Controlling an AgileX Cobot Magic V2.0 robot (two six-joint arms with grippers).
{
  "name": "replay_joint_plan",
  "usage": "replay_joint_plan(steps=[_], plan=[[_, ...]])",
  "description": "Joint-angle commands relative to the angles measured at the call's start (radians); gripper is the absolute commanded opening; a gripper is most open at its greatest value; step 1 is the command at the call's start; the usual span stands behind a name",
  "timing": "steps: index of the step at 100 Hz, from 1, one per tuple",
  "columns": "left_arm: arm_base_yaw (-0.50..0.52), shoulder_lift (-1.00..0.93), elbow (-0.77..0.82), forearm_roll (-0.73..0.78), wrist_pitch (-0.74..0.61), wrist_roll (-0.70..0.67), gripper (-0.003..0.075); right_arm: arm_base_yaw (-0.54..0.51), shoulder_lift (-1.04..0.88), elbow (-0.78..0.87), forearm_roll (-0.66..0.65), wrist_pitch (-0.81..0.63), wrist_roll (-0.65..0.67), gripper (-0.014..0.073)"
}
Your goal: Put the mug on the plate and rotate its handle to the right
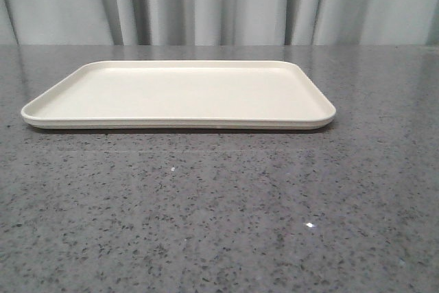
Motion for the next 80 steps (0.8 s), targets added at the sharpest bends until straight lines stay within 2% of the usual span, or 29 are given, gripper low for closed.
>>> replay_joint_plan(steps=[1,13,19,29,48,55,80], plan=[[0.002,0.038,-0.061,-0.020,-0.037,-0.010,-0.0018,-0.007,0.015,-0.034,0.000,-0.054,-0.005,0.0183],[0.002,0.066,-0.090,-0.020,-0.006,-0.010,-0.0012,-0.007,0.015,-0.034,0.000,-0.055,-0.005,0.0290],[0.002,0.079,-0.097,-0.020,0.004,-0.010,0.0015,-0.007,0.015,-0.034,0.000,-0.058,-0.005,0.0336],[0.002,0.090,-0.097,-0.020,0.016,-0.010,0.0096,-0.007,0.015,-0.034,0.000,-0.061,-0.005,0.0374],[0.002,0.107,-0.101,-0.020,0.033,-0.010,0.0334,-0.007,0.015,-0.034,0.000,-0.072,-0.005,0.0375],[0.002,0.110,-0.104,-0.020,0.035,-0.010,0.0387,-0.007,0.015,-0.034,0.000,-0.076,-0.005,0.0375],[0.002,0.112,-0.130,-0.020,0.050,-0.010,0.0400,-0.007,0.011,-0.034,0.000,-0.150,-0.005,0.0374]])
